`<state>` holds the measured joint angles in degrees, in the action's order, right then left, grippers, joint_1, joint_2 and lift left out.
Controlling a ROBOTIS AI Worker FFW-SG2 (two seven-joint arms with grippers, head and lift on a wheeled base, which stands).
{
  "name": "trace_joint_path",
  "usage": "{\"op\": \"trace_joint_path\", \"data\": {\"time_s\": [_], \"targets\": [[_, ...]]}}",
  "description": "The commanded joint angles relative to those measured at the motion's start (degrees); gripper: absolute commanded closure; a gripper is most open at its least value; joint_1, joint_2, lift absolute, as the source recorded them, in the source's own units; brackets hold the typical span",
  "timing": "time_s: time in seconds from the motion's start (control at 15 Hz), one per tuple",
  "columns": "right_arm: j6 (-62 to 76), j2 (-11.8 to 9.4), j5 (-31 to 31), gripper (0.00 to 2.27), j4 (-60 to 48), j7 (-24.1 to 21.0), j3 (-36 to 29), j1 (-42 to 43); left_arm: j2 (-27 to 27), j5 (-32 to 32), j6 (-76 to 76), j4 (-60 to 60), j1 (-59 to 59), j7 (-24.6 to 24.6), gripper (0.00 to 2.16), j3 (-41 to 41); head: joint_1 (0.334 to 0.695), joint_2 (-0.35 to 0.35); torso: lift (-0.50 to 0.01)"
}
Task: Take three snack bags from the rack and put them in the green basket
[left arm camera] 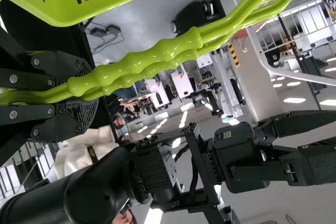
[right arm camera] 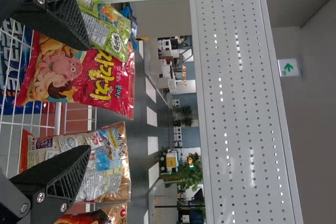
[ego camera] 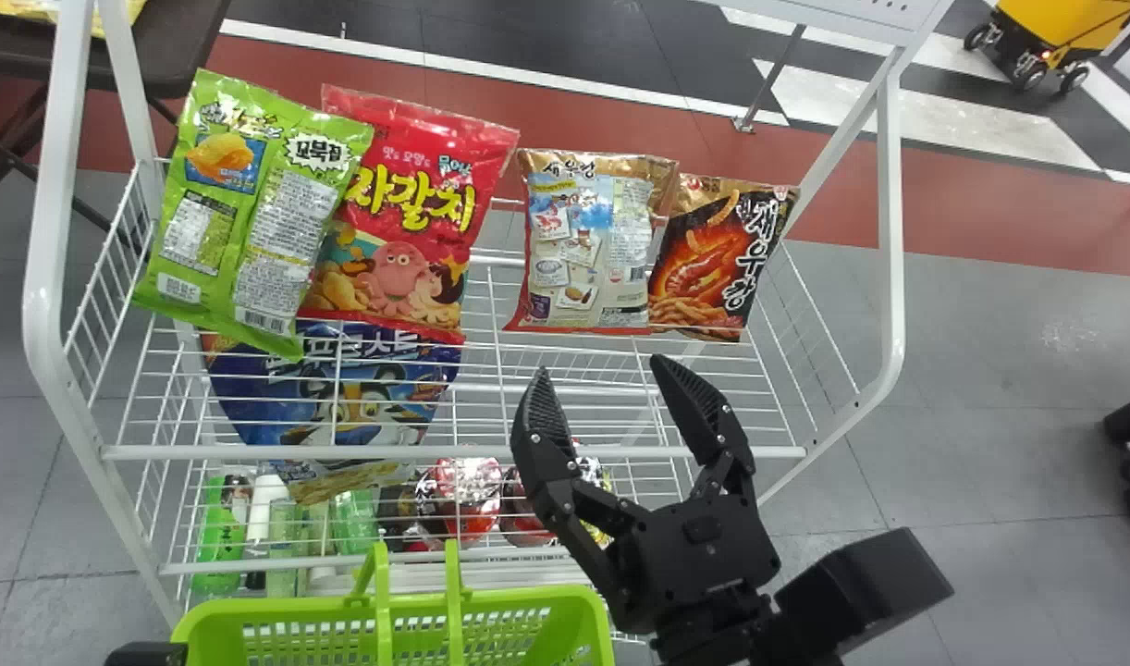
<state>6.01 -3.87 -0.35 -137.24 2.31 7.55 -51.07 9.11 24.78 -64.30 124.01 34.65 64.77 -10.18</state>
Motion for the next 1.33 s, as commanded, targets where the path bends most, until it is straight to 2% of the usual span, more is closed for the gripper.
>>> {"op": "trace_joint_path", "data": {"time_s": [0.0,1.07,1.27], "targets": [[0.00,0.00,0.00,0.16,-0.14,-0.02,0.01,-0.09,0.03,0.00,0.00,0.00,0.07,0.00,1.27,-0.01,0.695,-0.350,-0.007],[0.00,0.00,-0.18,0.16,0.04,0.15,0.01,0.00,0.03,0.00,0.00,0.00,0.07,-0.09,1.27,-0.01,0.695,-0.350,-0.007],[-0.70,-0.09,-1.67,0.16,1.44,1.38,-0.35,1.76,0.03,0.00,-0.70,0.00,0.07,-0.70,1.27,-0.01,0.695,-0.350,-0.007]]}}
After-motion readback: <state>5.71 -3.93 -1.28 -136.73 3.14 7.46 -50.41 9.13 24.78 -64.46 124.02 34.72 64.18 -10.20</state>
